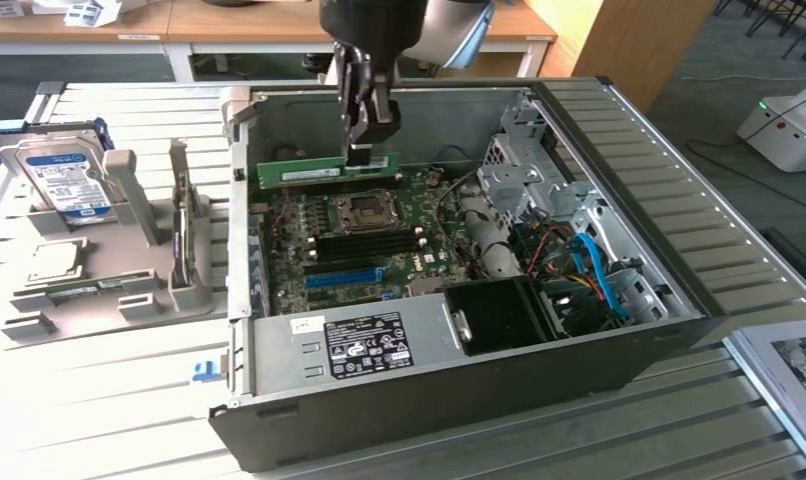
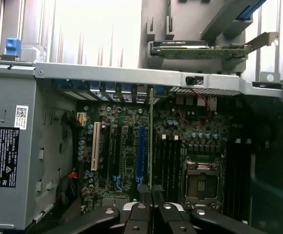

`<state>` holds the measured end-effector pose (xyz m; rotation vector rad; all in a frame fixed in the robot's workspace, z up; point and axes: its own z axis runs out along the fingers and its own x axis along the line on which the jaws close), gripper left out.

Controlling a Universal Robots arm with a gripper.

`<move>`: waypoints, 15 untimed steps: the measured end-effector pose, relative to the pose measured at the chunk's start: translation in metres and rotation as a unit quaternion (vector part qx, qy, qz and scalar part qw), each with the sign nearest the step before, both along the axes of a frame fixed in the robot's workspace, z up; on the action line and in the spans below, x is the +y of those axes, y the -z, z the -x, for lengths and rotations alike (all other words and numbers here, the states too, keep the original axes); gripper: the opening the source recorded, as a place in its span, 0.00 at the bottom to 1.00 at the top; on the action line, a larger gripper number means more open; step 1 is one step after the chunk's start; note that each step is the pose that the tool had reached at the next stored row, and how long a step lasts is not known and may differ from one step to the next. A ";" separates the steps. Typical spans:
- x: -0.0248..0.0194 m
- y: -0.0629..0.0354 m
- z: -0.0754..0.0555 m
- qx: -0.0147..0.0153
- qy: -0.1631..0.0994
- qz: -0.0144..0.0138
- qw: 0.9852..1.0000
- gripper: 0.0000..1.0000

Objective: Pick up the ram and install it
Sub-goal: 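Pick up the ram and move it above insertion slot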

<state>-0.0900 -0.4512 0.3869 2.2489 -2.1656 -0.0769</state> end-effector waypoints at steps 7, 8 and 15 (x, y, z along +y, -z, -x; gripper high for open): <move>0.0000 0.0000 -0.012 0.001 0.000 0.000 1.000 0.12; 0.0000 0.0000 -0.013 0.001 0.000 0.000 1.000 0.12; 0.0000 0.0000 -0.024 0.002 0.000 0.000 1.000 0.12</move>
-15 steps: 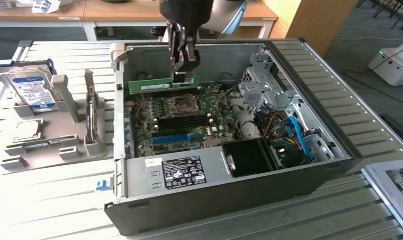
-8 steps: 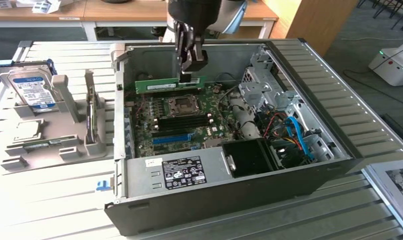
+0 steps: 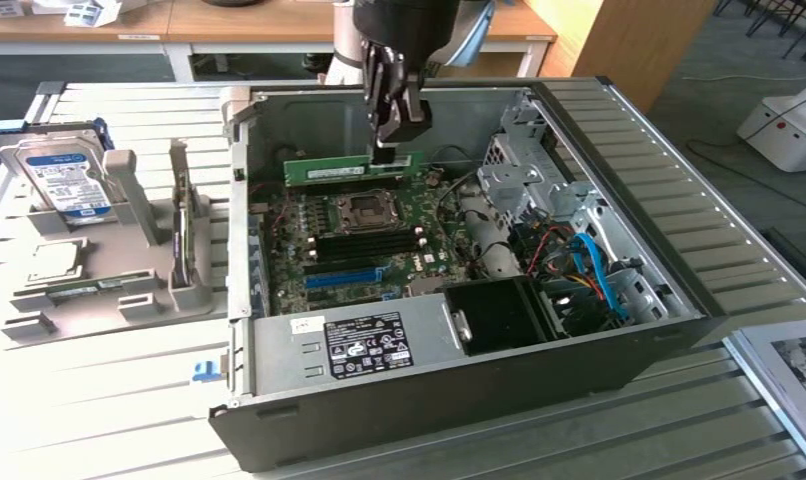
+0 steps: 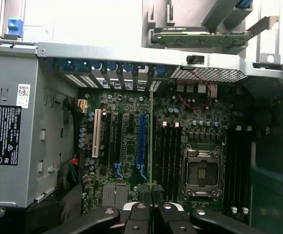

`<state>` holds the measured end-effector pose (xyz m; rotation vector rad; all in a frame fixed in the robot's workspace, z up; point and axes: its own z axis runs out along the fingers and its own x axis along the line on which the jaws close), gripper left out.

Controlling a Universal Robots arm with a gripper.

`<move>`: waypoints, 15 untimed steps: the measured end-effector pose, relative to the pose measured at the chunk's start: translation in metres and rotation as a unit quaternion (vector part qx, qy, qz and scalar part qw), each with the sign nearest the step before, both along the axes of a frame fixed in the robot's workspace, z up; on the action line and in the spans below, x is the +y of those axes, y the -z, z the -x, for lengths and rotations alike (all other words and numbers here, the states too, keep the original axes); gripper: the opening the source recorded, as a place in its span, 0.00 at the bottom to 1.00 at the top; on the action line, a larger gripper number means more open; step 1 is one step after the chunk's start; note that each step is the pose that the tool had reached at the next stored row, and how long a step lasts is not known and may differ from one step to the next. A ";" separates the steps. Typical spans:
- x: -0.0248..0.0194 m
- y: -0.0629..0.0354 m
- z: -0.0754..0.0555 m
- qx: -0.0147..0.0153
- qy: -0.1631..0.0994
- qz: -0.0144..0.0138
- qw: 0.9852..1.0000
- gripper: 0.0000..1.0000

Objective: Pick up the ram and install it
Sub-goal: 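Pick up the ram and move it above insertion slot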

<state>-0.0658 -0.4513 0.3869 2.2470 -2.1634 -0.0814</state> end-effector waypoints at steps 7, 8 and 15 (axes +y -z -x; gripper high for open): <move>0.0000 0.0000 -0.010 0.000 0.000 0.000 1.000 0.12; 0.0000 0.0000 -0.010 0.000 0.000 0.000 1.000 0.12; 0.0000 0.0000 -0.010 0.000 0.000 0.000 1.000 0.12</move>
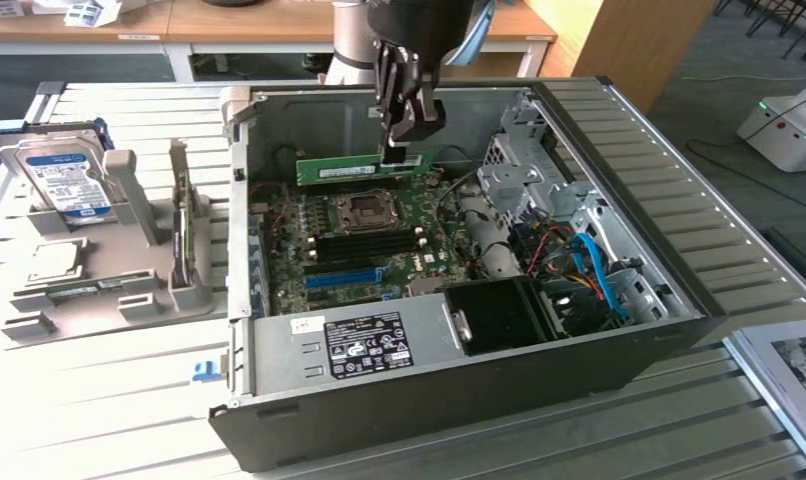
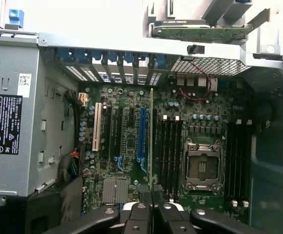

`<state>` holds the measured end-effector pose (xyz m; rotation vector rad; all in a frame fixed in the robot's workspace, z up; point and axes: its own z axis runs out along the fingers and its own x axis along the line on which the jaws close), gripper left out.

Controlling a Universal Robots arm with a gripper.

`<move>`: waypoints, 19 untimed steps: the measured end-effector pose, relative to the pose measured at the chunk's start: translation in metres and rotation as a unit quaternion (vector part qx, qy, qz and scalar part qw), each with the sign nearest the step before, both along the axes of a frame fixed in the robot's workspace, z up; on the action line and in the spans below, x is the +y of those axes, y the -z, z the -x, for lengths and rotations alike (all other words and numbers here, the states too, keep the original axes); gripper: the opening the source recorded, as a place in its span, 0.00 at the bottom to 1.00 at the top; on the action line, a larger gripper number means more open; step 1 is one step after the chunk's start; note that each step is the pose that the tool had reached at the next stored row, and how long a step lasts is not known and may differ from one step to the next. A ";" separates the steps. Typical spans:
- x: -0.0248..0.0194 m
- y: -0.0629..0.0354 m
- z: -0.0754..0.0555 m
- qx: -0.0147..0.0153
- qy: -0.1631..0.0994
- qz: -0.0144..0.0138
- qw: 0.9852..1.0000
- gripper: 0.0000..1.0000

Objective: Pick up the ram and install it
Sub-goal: 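Pick up the ram and move it above insertion slot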

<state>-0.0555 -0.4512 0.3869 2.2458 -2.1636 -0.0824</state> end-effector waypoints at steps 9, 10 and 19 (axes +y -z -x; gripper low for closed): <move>0.0000 0.0000 0.000 0.000 0.005 0.000 1.000 0.12; 0.0000 0.0000 0.000 0.000 0.005 0.000 1.000 0.12; 0.0055 0.0001 0.000 0.000 0.005 0.000 1.000 0.12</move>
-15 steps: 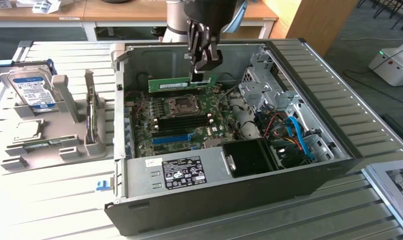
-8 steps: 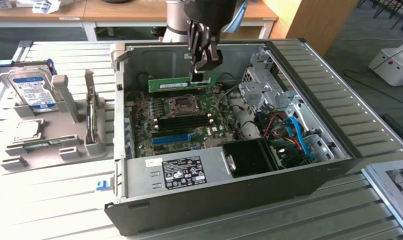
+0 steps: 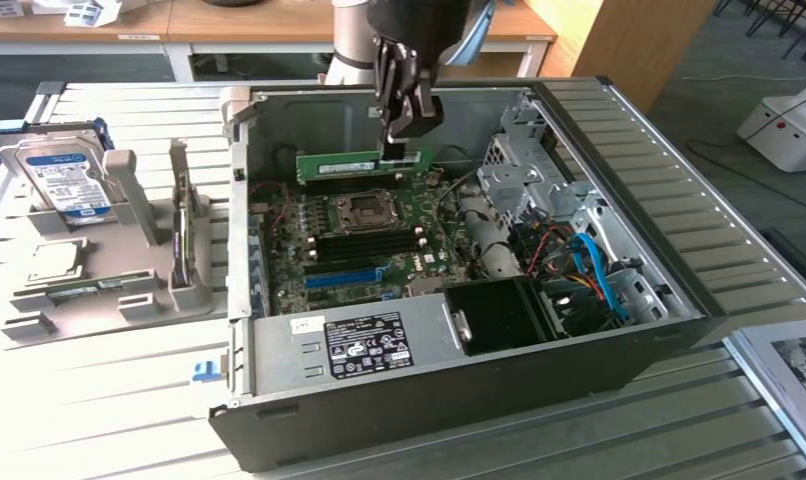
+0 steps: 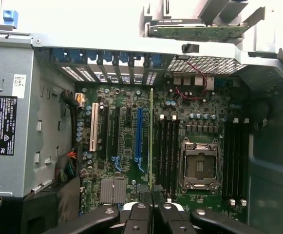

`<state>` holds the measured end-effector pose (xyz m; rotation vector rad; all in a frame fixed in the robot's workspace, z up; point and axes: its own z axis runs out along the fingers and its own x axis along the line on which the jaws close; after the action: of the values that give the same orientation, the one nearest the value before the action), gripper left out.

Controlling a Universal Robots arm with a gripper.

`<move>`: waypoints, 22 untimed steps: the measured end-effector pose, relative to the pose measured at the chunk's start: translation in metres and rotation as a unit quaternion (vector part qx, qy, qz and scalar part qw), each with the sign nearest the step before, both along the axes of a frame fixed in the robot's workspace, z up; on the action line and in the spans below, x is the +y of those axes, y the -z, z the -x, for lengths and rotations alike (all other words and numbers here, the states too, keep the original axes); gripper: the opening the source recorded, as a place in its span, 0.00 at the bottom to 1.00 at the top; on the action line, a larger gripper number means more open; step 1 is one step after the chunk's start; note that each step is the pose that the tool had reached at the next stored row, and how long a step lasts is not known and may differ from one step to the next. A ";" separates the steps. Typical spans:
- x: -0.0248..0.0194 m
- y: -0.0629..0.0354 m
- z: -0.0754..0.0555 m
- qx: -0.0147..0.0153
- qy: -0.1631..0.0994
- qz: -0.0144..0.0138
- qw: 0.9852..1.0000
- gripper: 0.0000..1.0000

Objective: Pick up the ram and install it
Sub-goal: 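Pick up the ram and move it above insertion slot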

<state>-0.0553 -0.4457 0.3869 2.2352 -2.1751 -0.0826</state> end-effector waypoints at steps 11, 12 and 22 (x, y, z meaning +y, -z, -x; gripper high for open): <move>0.0109 0.0000 0.000 0.000 0.000 0.000 1.000 0.12; 0.0119 0.0000 0.000 0.000 0.000 0.000 1.000 0.12; 0.0210 -0.0001 0.000 0.000 0.000 0.000 1.000 0.12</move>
<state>-0.0553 -0.4247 0.3869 2.2350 -2.1749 -0.0826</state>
